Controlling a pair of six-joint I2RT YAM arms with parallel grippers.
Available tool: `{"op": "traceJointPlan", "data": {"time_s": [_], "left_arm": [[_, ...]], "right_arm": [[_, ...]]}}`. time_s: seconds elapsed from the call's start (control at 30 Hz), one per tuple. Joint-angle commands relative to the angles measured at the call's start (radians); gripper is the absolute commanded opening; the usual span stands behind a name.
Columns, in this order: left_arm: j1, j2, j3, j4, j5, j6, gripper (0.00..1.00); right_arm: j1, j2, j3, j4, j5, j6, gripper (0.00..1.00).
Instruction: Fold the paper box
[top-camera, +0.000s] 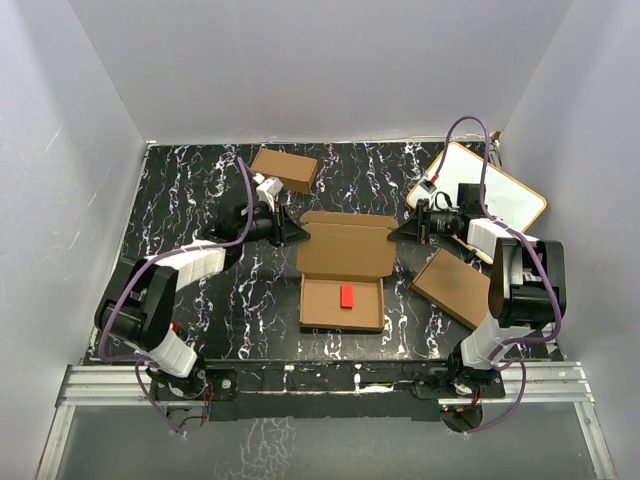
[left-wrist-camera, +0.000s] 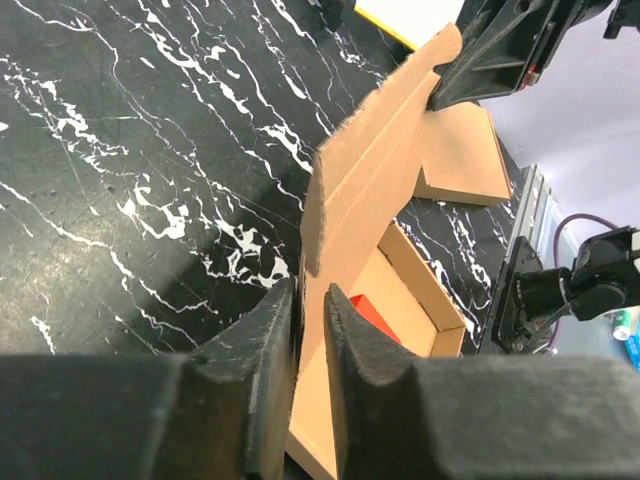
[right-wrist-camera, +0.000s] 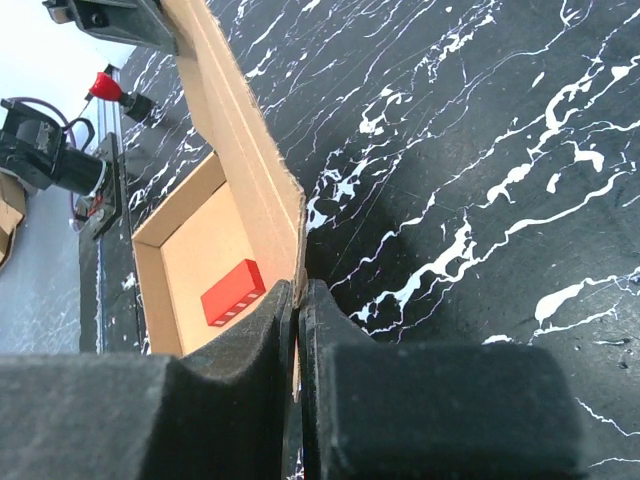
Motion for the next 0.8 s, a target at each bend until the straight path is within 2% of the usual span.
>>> {"op": "traceJointPlan", "data": {"time_s": [0.0,0.13,0.27,0.4,0.57,0.67,0.77], "left_arm": [[-0.002,-0.121,-0.026,-0.032,-0.042,0.026,0.28],[-0.002,-0.194,-0.039,-0.089,-0.096,0.052,0.59],[0.004,-0.284,-0.062,-0.166,-0.182,0.077,0.83],[0.021,-0.364,-0.097,-0.196,-0.197,0.086,0.97],[0.031,-0.373,-0.089,-0.251,-0.085,0.132,0.95],[0.03,-0.332,-0.049,-0.283,-0.022,0.145,0.87],[0.029,-0.267,0.008,-0.347,-0.016,0.176,0.8]], "right_arm": [[0.002,-0.069,0.034,-0.008,-0.039,-0.094,0.08],[0.001,-0.079,0.04,-0.047,-0.059,-0.141,0.08],[0.001,-0.075,0.057,-0.123,-0.071,-0.212,0.08],[0.001,-0.075,0.067,-0.163,-0.081,-0.256,0.08],[0.002,-0.073,0.069,-0.182,-0.093,-0.284,0.08],[0.002,-0.073,0.07,-0.186,-0.098,-0.291,0.08],[0.002,-0.074,0.07,-0.189,-0.101,-0.295,0.08]]}}
